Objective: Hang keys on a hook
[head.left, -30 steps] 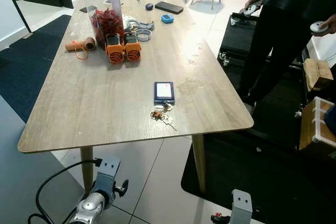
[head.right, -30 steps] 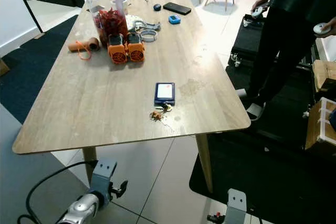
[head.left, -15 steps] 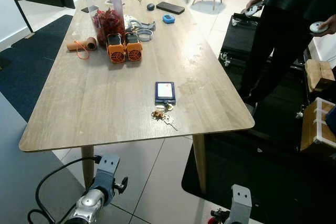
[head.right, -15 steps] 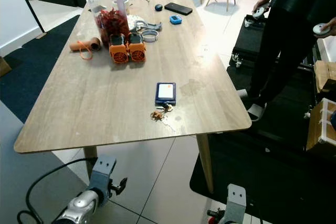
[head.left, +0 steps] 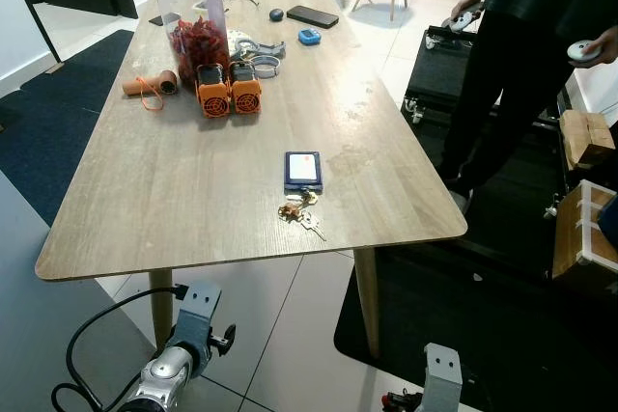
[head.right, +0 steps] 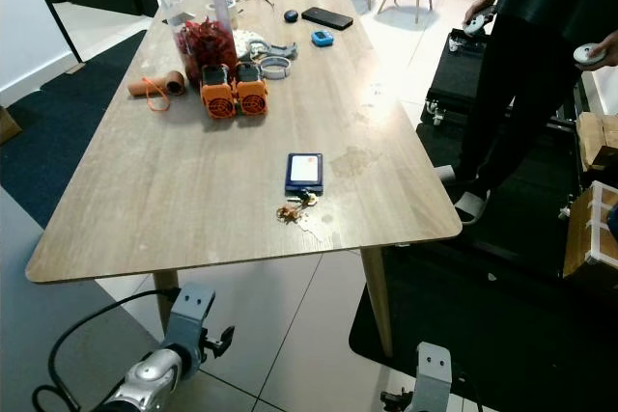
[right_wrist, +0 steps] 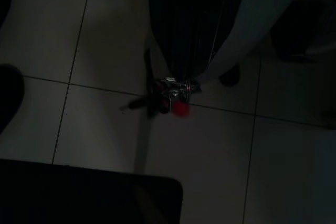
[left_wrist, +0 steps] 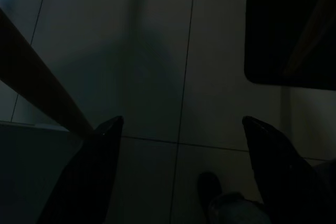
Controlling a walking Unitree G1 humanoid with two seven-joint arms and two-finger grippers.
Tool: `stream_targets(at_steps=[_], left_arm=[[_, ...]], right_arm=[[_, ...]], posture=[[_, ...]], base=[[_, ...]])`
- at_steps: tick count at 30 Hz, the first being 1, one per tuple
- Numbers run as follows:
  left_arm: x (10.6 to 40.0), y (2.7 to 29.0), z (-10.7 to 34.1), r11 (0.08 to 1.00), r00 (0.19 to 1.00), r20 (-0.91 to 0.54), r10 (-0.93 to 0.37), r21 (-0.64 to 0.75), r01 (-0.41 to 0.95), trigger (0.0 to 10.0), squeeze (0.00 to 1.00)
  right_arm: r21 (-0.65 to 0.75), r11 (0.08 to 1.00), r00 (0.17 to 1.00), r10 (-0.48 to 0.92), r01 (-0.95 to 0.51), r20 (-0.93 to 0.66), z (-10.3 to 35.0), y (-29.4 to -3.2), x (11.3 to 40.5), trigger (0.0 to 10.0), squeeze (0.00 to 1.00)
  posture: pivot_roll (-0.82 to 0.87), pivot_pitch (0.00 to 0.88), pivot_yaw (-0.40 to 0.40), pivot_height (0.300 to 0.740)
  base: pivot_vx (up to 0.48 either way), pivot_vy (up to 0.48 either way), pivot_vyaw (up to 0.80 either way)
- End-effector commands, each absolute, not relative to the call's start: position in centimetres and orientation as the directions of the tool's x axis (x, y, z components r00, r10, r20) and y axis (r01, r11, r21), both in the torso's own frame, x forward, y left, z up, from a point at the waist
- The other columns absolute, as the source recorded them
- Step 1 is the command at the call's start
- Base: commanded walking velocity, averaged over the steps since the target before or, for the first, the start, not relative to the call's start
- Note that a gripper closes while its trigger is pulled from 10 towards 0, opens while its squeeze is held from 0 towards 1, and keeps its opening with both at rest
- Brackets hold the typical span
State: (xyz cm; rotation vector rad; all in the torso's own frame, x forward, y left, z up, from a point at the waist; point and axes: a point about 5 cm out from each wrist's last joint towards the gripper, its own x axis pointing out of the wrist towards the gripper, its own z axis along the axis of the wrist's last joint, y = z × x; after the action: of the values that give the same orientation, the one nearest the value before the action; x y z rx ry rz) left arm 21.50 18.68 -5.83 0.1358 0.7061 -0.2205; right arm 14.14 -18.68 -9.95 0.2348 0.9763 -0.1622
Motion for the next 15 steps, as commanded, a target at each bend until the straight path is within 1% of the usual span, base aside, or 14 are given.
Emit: stream_targets(at_steps=[1, 15], left_arm=[[21.25, 18.84, -6.02, 0.965, 0.724, -0.672, -0.152, 0.057, 0.256, 10.0, 0.00], [21.26, 18.84, -6.04, 0.965, 0.723, -0.675, -0.148, 0.062, 0.255, 10.0, 0.00]], right_arm=[[0.119, 0.965, 0.541, -0.027, 0.232, -0.840, -10.04, -18.61, 13.96, 10.0, 0.00], [0.120, 0.967, 0.541, -0.022, 0.224, -0.841, -10.01, -18.57, 14.05, 10.0, 0.00]], posture=[[0.09, 0.008, -0.011, 0.740], [0.08, 0.010, -0.012, 0.740]], base=[[0.000, 0.000, 0.00], [0.000, 0.000, 0.00]])
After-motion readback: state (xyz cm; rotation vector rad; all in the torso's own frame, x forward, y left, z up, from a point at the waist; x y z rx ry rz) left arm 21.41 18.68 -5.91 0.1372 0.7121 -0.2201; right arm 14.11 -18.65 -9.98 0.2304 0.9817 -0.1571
